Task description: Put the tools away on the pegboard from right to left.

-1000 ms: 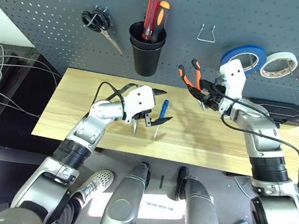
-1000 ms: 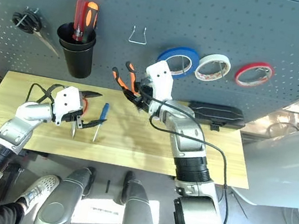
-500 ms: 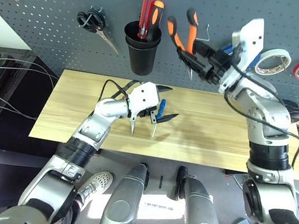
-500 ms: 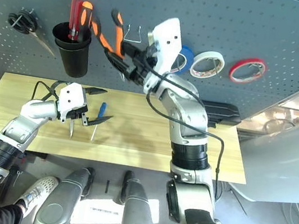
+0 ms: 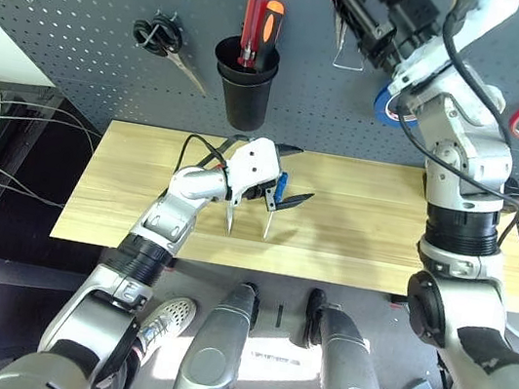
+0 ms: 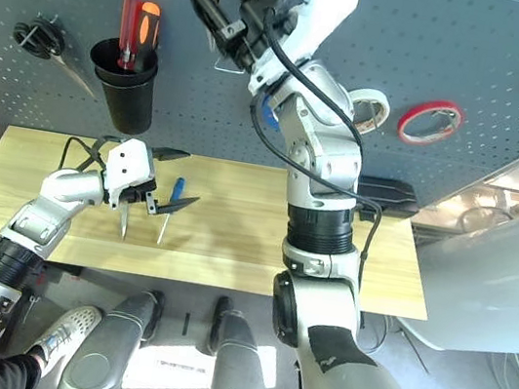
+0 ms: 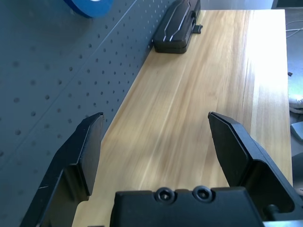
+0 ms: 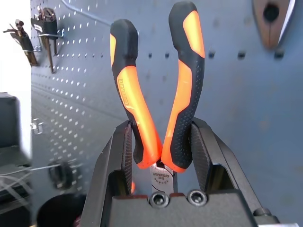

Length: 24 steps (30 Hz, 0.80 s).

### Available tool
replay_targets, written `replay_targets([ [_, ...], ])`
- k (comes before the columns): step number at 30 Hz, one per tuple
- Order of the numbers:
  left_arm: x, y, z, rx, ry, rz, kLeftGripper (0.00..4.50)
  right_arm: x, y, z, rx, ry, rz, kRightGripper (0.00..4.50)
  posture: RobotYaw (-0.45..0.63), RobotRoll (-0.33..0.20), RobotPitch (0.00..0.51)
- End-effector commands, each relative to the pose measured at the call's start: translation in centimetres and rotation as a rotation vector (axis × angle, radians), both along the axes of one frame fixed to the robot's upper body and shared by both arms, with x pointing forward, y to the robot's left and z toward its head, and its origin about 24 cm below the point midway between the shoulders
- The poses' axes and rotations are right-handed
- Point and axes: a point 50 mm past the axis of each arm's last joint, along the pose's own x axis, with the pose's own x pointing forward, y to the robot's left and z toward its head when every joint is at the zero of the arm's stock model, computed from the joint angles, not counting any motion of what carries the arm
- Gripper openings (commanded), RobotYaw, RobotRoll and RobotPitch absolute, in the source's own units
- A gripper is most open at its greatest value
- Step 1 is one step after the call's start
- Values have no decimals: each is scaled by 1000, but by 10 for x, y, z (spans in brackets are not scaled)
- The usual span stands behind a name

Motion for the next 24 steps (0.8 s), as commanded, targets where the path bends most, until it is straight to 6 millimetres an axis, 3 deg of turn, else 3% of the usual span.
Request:
replay_targets([
  [1, -2, 1, -6, 14, 17, -4, 4500, 2, 7, -1, -45, -84, -19, 1897, 155, 0, 277],
  [14, -1, 4, -6, 20, 18, 10, 4500, 31, 8, -27, -74, -72, -125, 1897, 178, 0, 288],
  [24, -1, 7, -6, 28, 20, 21, 4500, 35, 4, -35, -90, -52, -179, 1897, 177, 0, 298],
])
